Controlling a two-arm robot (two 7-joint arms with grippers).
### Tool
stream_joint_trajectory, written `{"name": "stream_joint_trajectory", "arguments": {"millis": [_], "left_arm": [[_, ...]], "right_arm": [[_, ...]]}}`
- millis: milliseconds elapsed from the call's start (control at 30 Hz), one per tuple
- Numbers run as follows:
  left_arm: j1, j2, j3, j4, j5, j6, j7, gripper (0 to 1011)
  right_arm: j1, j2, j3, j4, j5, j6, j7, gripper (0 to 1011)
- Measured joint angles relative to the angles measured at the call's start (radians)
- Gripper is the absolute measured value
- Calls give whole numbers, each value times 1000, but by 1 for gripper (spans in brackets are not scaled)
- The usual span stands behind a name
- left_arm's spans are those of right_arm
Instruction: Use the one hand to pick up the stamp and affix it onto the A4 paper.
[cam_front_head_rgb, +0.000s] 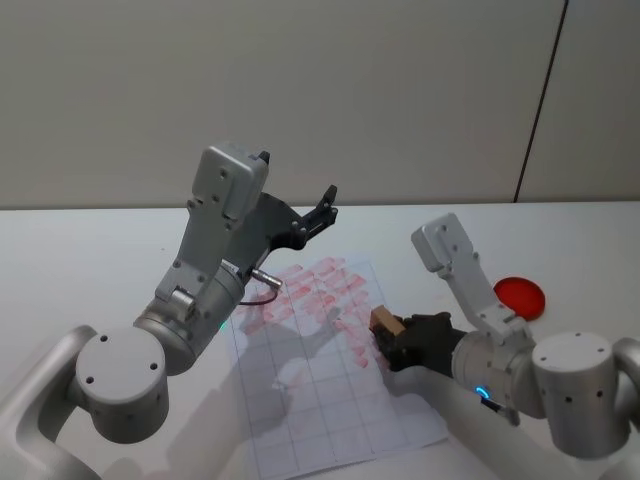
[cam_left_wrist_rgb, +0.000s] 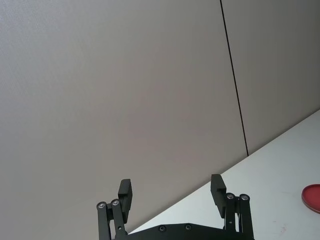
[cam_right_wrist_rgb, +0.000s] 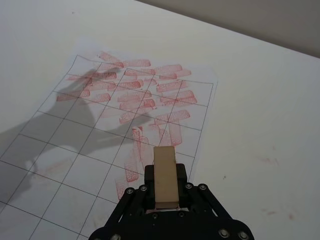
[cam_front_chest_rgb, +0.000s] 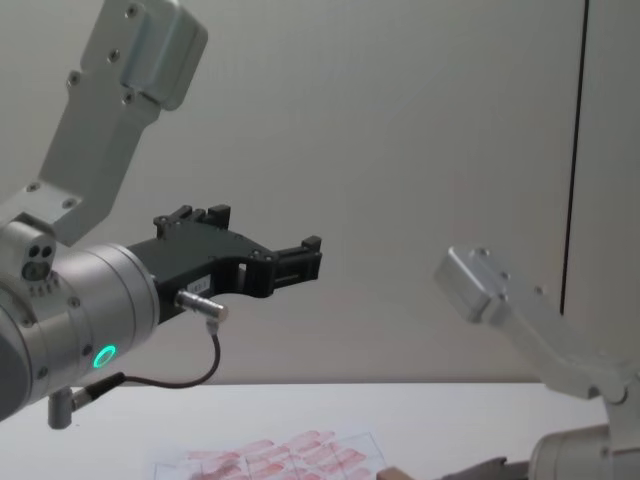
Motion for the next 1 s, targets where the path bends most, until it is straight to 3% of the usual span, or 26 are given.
{"name": "stream_joint_trajectory", "arguments": {"millis": [1000], "left_arm": [[0, 0, 0, 0, 0, 0, 0, 1001]], "right_arm": [[22, -10, -15, 77, -42, -4, 40, 228]]}}
